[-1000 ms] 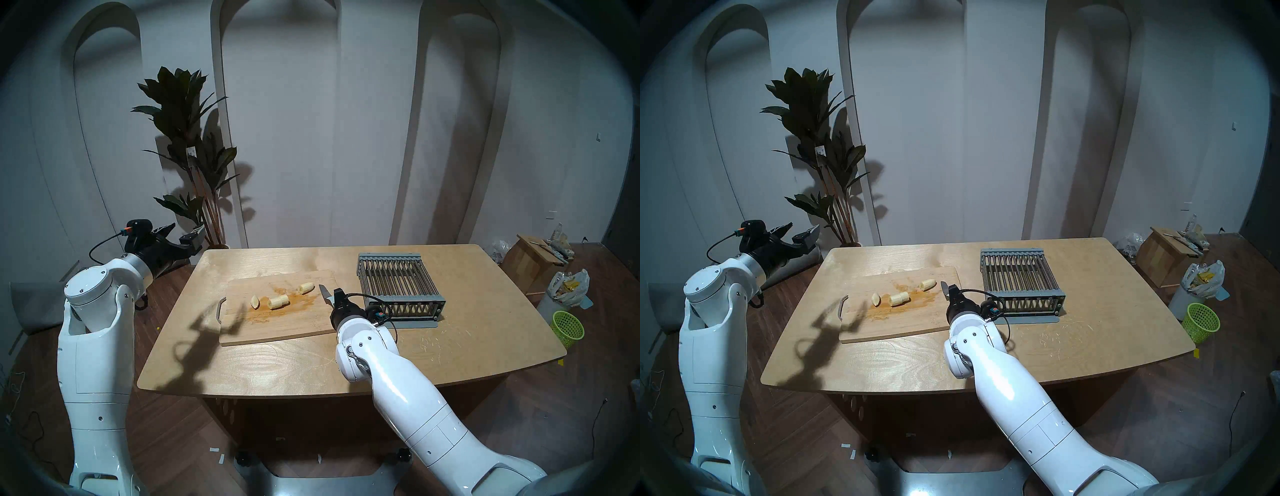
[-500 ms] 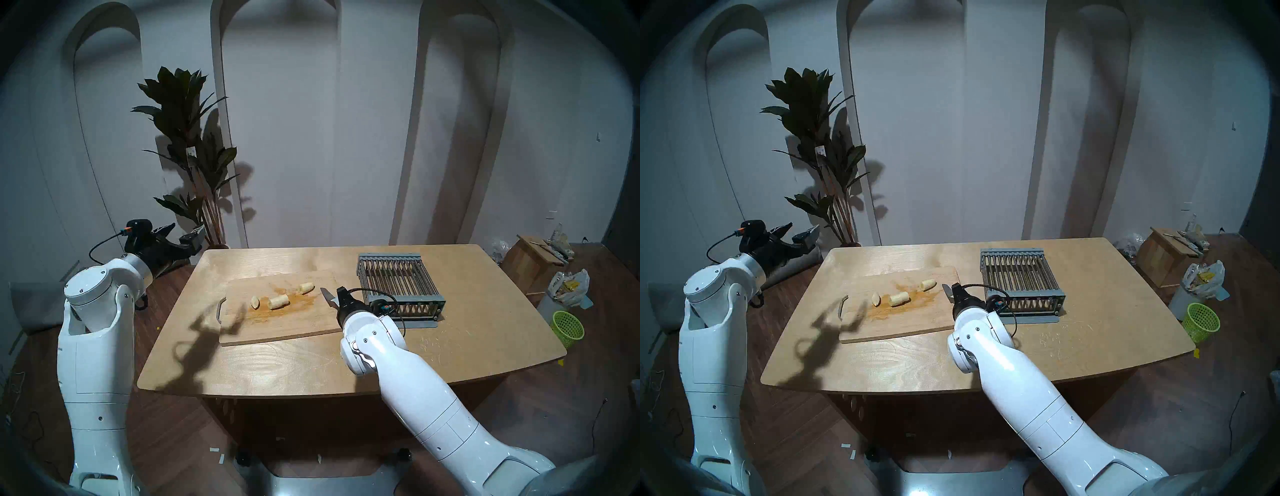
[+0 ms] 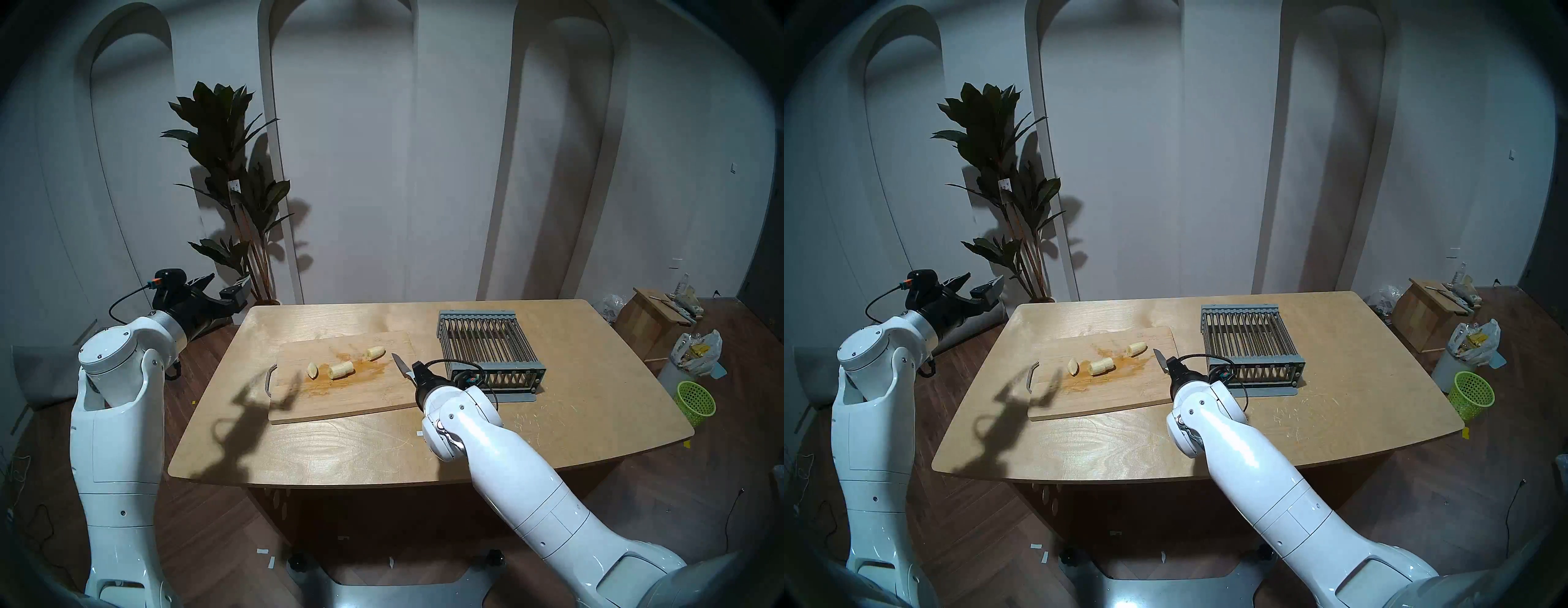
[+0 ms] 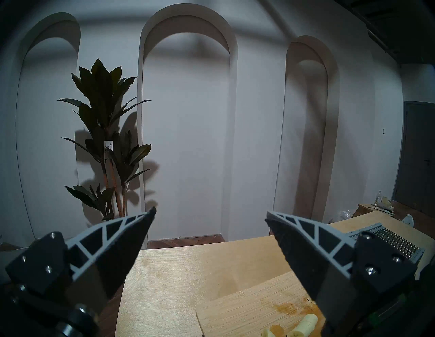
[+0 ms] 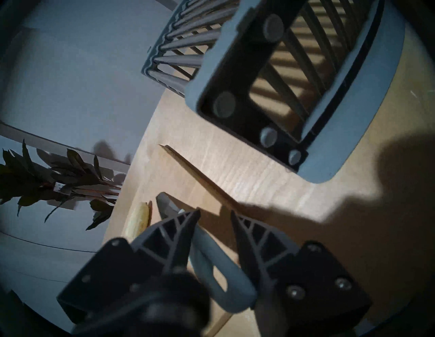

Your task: Cut the banana into four pieces on the cutting board

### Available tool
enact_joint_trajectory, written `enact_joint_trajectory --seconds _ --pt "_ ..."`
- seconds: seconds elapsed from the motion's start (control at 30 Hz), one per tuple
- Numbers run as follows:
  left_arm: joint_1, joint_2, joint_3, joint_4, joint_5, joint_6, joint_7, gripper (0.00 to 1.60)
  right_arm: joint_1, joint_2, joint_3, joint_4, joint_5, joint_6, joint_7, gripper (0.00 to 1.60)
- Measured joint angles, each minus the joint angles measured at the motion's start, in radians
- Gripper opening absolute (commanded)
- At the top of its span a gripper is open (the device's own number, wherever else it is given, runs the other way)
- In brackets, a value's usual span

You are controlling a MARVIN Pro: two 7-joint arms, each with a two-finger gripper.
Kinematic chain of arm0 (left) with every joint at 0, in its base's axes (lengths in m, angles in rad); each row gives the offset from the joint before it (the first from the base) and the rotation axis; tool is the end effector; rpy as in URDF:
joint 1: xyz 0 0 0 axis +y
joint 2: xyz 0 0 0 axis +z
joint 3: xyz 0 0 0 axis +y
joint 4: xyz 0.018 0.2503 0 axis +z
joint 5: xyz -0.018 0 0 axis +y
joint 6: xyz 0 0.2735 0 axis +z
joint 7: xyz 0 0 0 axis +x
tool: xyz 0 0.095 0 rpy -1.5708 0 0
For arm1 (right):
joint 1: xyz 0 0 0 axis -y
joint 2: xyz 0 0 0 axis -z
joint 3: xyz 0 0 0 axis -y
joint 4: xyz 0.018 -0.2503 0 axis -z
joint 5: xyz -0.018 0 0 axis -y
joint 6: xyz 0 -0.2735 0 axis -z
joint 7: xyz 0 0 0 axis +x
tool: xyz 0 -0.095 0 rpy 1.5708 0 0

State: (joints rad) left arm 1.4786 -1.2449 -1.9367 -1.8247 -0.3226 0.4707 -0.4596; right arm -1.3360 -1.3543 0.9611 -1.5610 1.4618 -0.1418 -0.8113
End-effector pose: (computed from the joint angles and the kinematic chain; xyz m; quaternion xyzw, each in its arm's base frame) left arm 0.3747 0.1429 -0.1315 0.7093 -0.0574 0.6981 0.0786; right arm 0.3792 0.1126 -0.2917 -0.7871 0.4126 -0.3824 0.2530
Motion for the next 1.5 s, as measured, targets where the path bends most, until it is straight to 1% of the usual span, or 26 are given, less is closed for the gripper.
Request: enact_joint_trajectory --seconds 0.17,0.4,0.6,0.77,0.97,1.03,1.17,1.3,1.5 --pt "0.000 0.000 0.000 0.000 0.000 0.000 0.000 1.60 0.011 0.006 -0.015 -0.010 -0.009 0.015 -0.031 1.60" --pt "0.000 0.000 0.000 0.000 0.000 0.000 0.000 1.60 0.017 0.021 -0.027 -0.052 -0.014 0.040 -0.109 1.60" --pt "0.000 0.000 0.000 0.000 0.000 0.000 0.000 1.60 0.014 0.038 -0.024 -0.113 -0.022 0.043 -0.123 1.60" --pt "0.000 0.000 0.000 0.000 0.000 0.000 0.000 1.60 0.021 0.065 -0.051 -0.170 -0.078 0.046 -0.110 1.60" --pt "0.000 0.000 0.000 0.000 0.000 0.000 -0.001 1.60 0.046 0.121 -0.115 -0.257 -0.217 0.069 -0.097 1.60" --pt "0.000 0.000 0.000 0.000 0.000 0.000 -0.001 1.60 0.053 0.140 -0.128 -0.279 -0.254 0.078 -0.096 1.60" --pt "0.000 0.000 0.000 0.000 0.000 0.000 -0.001 1.60 0.067 0.191 -0.152 -0.335 -0.351 0.105 -0.097 1.60" --pt "0.000 0.001 0.000 0.000 0.000 0.000 -0.001 1.60 0.075 0.240 -0.146 -0.382 -0.448 0.147 -0.105 1.60" --pt "0.000 0.001 0.000 0.001 0.000 0.000 -0.001 1.60 0.076 0.316 -0.105 -0.422 -0.594 0.224 -0.120 1.60"
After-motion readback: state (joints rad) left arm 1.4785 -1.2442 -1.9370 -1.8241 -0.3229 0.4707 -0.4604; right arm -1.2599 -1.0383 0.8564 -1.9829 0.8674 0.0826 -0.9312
